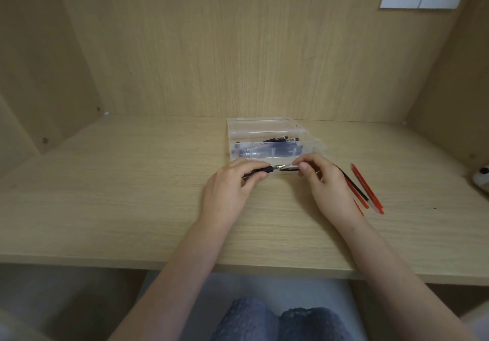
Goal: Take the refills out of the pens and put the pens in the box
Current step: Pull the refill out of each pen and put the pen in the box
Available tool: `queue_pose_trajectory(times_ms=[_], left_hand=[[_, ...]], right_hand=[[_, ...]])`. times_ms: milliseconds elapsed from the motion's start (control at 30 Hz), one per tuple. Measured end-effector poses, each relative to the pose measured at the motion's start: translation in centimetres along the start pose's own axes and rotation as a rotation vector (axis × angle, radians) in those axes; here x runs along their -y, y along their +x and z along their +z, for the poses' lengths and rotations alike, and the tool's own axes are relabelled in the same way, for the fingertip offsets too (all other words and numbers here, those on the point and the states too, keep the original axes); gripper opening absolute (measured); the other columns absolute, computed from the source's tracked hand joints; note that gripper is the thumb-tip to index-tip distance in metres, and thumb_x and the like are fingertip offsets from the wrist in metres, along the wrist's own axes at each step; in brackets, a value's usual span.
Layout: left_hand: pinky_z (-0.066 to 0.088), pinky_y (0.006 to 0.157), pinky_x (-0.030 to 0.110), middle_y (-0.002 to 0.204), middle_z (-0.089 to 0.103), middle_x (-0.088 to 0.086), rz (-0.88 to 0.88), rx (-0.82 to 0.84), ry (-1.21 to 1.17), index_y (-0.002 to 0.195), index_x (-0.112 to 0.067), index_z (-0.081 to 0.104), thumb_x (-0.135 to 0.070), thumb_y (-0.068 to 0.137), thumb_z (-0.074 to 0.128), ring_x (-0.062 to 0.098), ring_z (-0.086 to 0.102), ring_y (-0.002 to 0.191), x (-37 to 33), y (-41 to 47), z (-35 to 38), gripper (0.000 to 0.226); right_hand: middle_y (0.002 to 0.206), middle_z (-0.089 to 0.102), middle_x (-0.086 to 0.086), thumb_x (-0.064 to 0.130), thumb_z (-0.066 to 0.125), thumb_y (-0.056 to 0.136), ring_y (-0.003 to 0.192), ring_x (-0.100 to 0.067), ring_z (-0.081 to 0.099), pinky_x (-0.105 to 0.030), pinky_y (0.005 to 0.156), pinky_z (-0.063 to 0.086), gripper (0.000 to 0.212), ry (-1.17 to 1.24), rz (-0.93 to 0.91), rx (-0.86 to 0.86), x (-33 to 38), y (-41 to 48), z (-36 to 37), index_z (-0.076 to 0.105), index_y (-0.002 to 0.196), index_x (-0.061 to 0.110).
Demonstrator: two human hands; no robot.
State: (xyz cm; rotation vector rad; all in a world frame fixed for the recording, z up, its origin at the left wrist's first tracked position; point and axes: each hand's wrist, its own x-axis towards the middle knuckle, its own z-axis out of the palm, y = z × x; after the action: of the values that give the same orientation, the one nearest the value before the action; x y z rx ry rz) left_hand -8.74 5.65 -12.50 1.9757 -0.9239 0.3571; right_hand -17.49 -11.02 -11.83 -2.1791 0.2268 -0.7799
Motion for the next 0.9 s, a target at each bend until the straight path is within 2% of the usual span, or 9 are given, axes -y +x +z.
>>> queue_pose_trajectory(times_ms=[200,500,600,700,833,900], left_hand=[[0.049,0.075,0.033,0.097,0.067,-0.017,-0.006,0.028,-0.005,0.1,-0.034,0.07,-0.032,0.084,0.064,0.003,0.06,0.086,-0.06,-0.07,-0.01,0.017],[0.05,0.073,0.035,0.096,0.066,-0.016,0.003,0.025,0.027,0.1,-0.035,0.069,-0.032,0.084,0.064,0.004,0.06,0.085,0.07,-0.04,0.1,0.017],[0.05,0.074,0.034,0.095,0.066,-0.016,-0.004,0.056,0.036,0.101,-0.035,0.069,-0.034,0.084,0.063,0.004,0.06,0.084,-0.05,-0.07,0.08,0.018],[0.051,0.074,0.037,0.088,0.068,-0.014,-0.027,0.089,-0.019,0.1,-0.033,0.07,-0.033,0.082,0.065,0.007,0.062,0.077,-0.16,-0.1,0.12,0.019],[0.053,0.073,0.033,0.073,0.069,-0.012,-0.096,0.125,-0.14,0.098,-0.028,0.072,-0.024,0.08,0.069,0.004,0.062,0.063,-0.15,-0.12,-0.03,0.019],[0.053,0.072,0.033,0.071,0.069,-0.011,-0.097,0.128,-0.147,0.097,-0.029,0.073,-0.023,0.079,0.07,0.004,0.061,0.06,-0.11,-0.07,-0.01,0.019]], right_hand=[[0.081,0.057,0.009,0.012,0.049,0.096,0.077,0.006,0.051,-0.004,0.07,0.034,0.015,0.001,-0.084,-0.015,0.07,0.0,0.22,0.062,0.092,0.017],[0.075,0.059,0.008,0.016,0.051,0.095,0.072,0.001,0.054,-0.009,0.069,0.039,0.013,0.079,-0.031,-0.033,-0.11,-0.11,0.08,0.063,0.094,0.021],[0.077,0.062,0.008,0.015,0.053,0.094,0.074,0.0,0.056,-0.009,0.07,0.04,0.014,0.086,-0.054,0.028,0.14,-0.2,0.16,0.065,0.095,0.021],[0.078,0.066,0.004,0.013,0.057,0.091,0.073,-0.002,0.059,-0.01,0.07,0.044,0.014,0.096,-0.068,0.113,0.33,-0.26,0.22,0.069,0.097,0.017],[0.075,0.068,0.0,0.007,0.061,0.088,0.066,-0.005,0.061,-0.011,0.069,0.046,0.013,0.215,-0.057,0.136,0.41,-0.3,0.03,0.07,0.094,0.013],[0.073,0.069,-0.001,0.006,0.062,0.086,0.065,-0.006,0.062,-0.012,0.07,0.047,0.012,0.229,-0.06,0.147,0.27,-0.32,0.1,0.07,0.093,0.012]])
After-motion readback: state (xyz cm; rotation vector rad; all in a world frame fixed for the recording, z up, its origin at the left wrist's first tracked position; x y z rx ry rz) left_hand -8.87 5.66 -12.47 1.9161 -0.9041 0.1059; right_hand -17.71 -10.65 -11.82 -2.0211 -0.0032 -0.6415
